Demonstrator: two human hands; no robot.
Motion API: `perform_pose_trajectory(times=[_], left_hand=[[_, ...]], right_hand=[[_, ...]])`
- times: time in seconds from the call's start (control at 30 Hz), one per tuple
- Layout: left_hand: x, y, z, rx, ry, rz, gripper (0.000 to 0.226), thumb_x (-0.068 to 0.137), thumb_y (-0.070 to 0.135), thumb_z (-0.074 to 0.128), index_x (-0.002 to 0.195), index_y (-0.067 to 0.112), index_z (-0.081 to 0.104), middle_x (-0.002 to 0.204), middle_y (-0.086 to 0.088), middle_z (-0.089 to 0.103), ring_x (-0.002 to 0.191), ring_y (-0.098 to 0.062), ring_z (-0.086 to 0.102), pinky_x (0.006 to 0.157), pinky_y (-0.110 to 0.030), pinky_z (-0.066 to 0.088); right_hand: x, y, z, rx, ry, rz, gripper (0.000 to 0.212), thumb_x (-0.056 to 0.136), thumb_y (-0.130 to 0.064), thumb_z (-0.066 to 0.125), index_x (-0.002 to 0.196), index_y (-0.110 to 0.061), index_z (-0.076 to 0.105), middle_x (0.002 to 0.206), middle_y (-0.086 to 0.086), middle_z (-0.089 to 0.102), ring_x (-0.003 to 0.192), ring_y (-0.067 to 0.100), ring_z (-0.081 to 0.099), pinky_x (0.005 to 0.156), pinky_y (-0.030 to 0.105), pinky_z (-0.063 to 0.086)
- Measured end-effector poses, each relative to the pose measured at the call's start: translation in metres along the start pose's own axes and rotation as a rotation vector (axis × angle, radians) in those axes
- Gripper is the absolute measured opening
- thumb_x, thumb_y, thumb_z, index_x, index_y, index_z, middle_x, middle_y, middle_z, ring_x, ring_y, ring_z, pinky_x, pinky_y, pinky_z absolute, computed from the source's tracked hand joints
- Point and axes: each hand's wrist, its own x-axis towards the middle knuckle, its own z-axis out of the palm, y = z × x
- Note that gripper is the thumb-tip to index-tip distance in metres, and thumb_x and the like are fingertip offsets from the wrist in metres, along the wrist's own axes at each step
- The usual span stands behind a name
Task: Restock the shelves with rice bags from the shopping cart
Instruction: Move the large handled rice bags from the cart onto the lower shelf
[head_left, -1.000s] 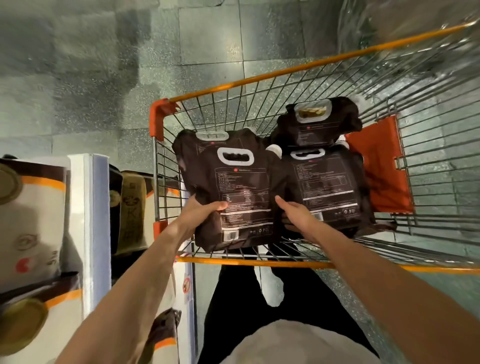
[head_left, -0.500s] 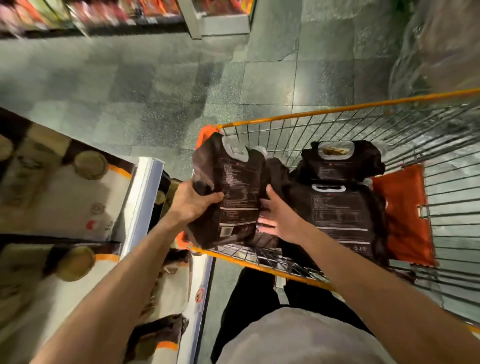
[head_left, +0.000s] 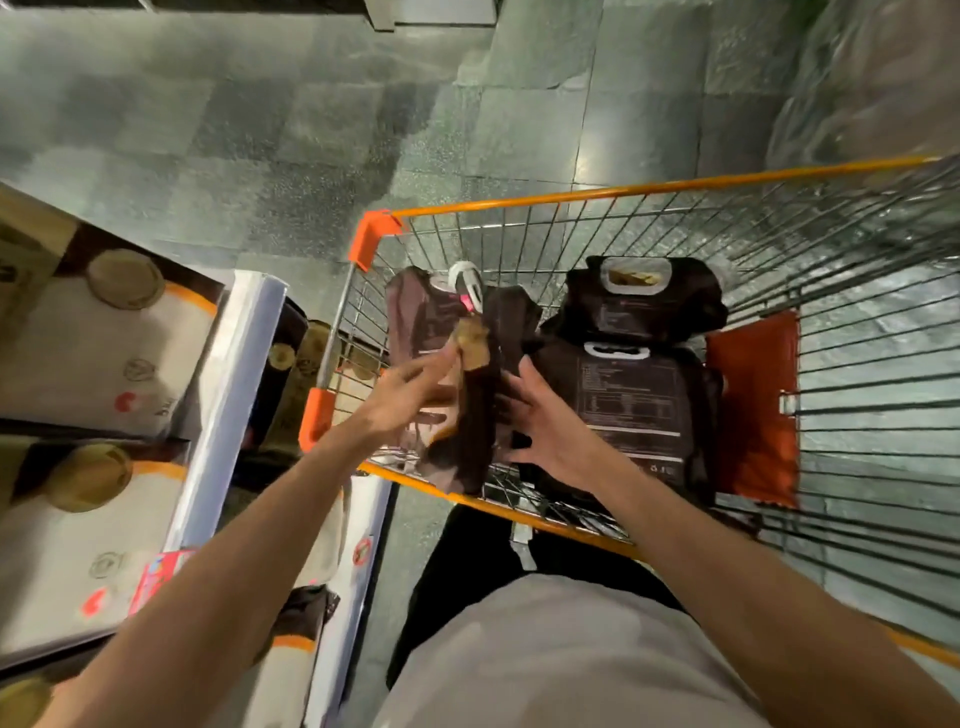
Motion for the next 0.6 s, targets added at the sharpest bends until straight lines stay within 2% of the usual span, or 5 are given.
perform_pose_trajectory(times=[0.13, 0.23, 0.3, 0.4, 0.6], left_hand=[[0.024, -0.019, 0.055, 0.039, -0.108, -0.083, 0.06, 0.093, 0.066, 0.044, 0.131, 0.023, 0.062, 0.116, -0.003, 0.07, 0.107, -0.015, 0.067, 0.079, -0.019, 0.051], [0.043, -0.034, 0.078, 0.197, -0.004, -0.045, 0.034, 0.098, 0.035, 0.059, 0.122, 0.013, 0.068, 0.112, -0.008, 0.073, 0.092, -0.013, 0.065, 0.069, -0.015, 0.046], [0.056, -0.039, 0.076, 0.255, 0.146, -0.018, 0.025, 0.093, 0.026, 0.065, 0.115, 0.015, 0.071, 0.109, -0.006, 0.073, 0.088, -0.014, 0.063, 0.071, -0.021, 0.048], [0.067, -0.041, 0.063, 0.291, 0.268, -0.053, 0.028, 0.092, 0.026, 0.066, 0.119, 0.017, 0.068, 0.113, -0.002, 0.07, 0.102, -0.021, 0.064, 0.088, -0.031, 0.052], [0.083, -0.053, 0.043, 0.207, 0.238, -0.124, 0.045, 0.094, 0.028, 0.065, 0.134, 0.011, 0.052, 0.111, -0.002, 0.057, 0.076, -0.007, 0.055, 0.061, -0.022, 0.043]], right_hand=[[-0.013, 0.011, -0.032, -0.126, 0.185, -0.097, 0.053, 0.07, -0.044, 0.082, 0.118, -0.031, 0.064, 0.121, -0.004, 0.068, 0.118, 0.019, 0.061, 0.104, 0.048, 0.044], [-0.02, 0.006, -0.063, -0.211, 0.459, -0.025, 0.037, 0.081, -0.041, 0.076, 0.113, -0.03, 0.061, 0.119, -0.01, 0.062, 0.114, 0.019, 0.054, 0.09, 0.039, 0.041], [-0.017, 0.004, -0.076, -0.206, 0.506, 0.037, 0.033, 0.084, -0.043, 0.072, 0.112, -0.031, 0.058, 0.123, -0.006, 0.059, 0.114, 0.019, 0.05, 0.09, 0.038, 0.037], [-0.009, 0.003, -0.082, -0.253, 0.546, 0.051, 0.043, 0.08, -0.047, 0.075, 0.115, -0.029, 0.059, 0.128, -0.004, 0.059, 0.116, 0.018, 0.051, 0.092, 0.038, 0.039], [0.005, 0.022, -0.078, -0.344, 0.621, 0.119, 0.075, 0.079, -0.049, 0.075, 0.136, -0.008, 0.05, 0.132, 0.005, 0.056, 0.125, 0.026, 0.051, 0.099, 0.033, 0.042]])
